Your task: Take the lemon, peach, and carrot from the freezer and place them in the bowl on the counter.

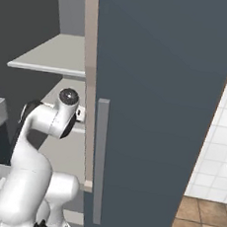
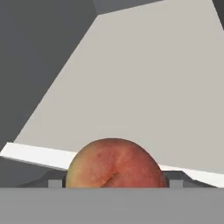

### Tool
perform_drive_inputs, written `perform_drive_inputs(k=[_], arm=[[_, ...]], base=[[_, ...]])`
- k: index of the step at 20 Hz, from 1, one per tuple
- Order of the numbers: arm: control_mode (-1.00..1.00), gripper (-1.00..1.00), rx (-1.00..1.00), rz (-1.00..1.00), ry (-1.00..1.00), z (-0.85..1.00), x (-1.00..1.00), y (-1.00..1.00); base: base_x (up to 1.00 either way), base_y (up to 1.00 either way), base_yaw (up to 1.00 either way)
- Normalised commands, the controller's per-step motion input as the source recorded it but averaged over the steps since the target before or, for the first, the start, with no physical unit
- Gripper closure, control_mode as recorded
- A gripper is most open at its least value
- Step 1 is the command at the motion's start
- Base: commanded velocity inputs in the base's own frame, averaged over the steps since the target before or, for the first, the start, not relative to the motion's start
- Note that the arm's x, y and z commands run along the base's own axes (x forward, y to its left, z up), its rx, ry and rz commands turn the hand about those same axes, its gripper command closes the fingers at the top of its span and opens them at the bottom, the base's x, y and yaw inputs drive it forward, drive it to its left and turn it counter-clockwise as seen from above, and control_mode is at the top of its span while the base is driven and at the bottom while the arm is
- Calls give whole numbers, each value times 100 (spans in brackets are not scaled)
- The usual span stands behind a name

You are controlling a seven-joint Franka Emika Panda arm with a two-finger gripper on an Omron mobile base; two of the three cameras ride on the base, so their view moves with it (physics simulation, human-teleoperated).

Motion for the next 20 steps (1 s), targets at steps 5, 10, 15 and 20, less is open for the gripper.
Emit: perform_drive_inputs(k=[5, 10, 15, 20], arm=[[-100, 100, -8, -2, 3, 34, -64, 0], [-100, 100, -11, -16, -3, 43, -94, 0], [-100, 100, -12, -18, -4, 55, -79, -5], [-100, 100, -5, -3, -2, 69, -86, -32]], base=[[0, 0, 0], [0, 0, 0], [0, 0, 0], [0, 0, 0]])
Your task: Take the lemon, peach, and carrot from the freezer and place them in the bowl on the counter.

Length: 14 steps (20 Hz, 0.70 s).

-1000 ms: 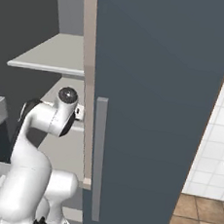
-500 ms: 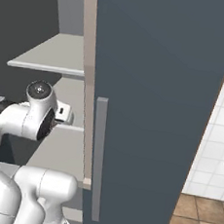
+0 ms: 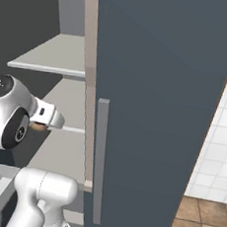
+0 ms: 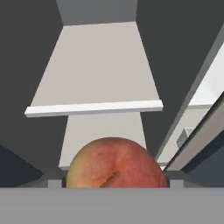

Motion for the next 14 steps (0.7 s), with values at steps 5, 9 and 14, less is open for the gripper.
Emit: perform_drive_inputs(k=[5, 9, 14], arm=[[-100, 100, -6, 0, -16, 60, -83, -34], [-100, 100, -5, 0, -15, 65, -87, 0], [-100, 100, -1, 0, -6, 84, -84, -1]], base=[[0, 0, 0], [0, 0, 0], [0, 0, 0]])
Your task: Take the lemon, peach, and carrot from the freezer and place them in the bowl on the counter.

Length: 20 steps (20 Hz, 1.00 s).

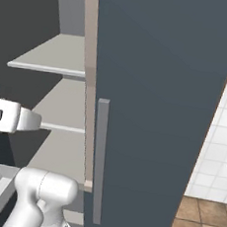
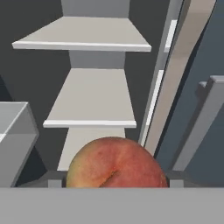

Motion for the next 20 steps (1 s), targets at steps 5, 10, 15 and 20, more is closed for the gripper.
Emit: perform_drive_inputs(k=[5, 10, 15, 20], arm=[[-100, 100, 0, 0, 3, 64, -56, 0], [-100, 100, 0, 0, 3, -1, -22, 0], [-100, 100, 0, 0, 0, 0, -24, -1], [-100, 100, 0, 0, 0, 0, -29, 0]], base=[[0, 0, 0], [0, 0, 0], [0, 0, 0], [0, 0, 0]])
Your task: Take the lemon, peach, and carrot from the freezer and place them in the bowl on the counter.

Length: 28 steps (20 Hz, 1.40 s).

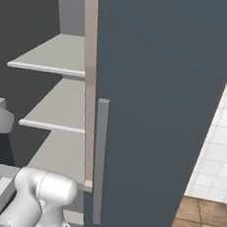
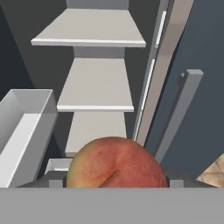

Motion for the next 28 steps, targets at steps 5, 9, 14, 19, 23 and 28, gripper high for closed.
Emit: perform_drive_inputs(k=[5, 9, 14, 19, 23, 28], arm=[[-100, 100, 0, 0, 0, 0, -12, 0], [-100, 100, 0, 0, 0, 0, -3, 0], [100, 100, 0, 0, 0, 0, 0, 0], [100, 100, 0, 0, 0, 0, 0, 0], [100, 100, 0, 0, 0, 0, 0, 0], [100, 100, 0, 0, 0, 0, 0, 0]], base=[[0, 0, 0], [0, 0, 0], [-61, 0, 0], [-99, 2, 0], [-61, 23, 17], [-14, -15, 55]])
